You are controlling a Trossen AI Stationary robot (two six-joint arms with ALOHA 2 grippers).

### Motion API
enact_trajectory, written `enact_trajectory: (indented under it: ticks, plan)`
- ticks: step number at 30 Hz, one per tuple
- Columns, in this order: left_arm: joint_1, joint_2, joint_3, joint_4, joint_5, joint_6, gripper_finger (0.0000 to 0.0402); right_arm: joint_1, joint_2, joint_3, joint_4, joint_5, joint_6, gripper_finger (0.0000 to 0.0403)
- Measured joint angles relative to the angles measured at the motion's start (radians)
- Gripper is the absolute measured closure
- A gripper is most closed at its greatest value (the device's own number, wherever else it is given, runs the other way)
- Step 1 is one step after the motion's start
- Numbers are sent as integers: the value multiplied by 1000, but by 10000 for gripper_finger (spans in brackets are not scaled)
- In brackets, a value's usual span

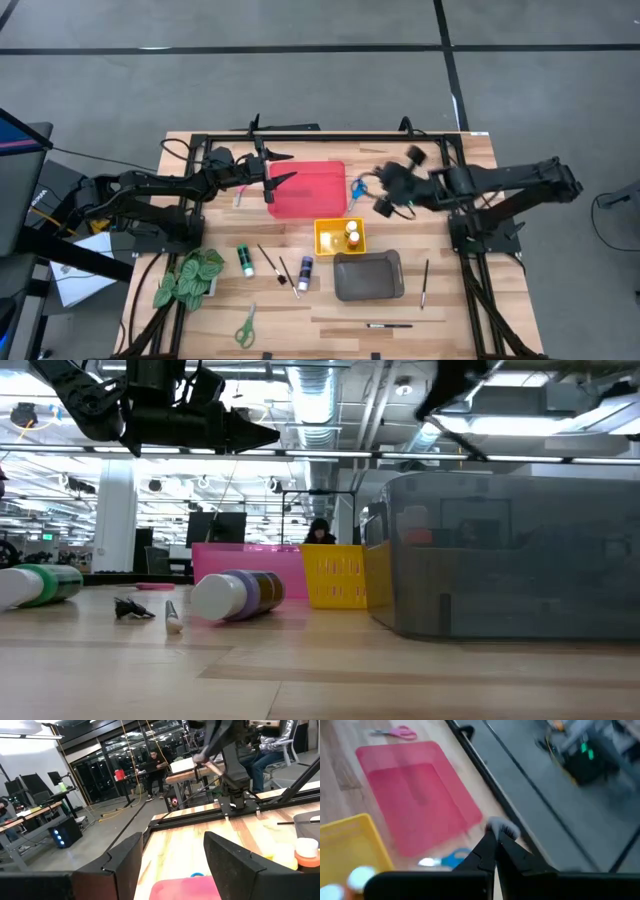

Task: Pick & Place Paint Supplies
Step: Put the blush brush into the red bin

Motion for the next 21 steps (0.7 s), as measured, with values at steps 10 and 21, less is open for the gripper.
enact_trajectory:
  ticks: [10, 21]
  plan:
    - [0, 0, 0, -2, 0, 0, 198, -235, 130, 1, 435, -327, -562, 403]
    - [17, 0, -1, -27, -36, 1, 198, -290, 347, -1, 733, -601, -848, 403]
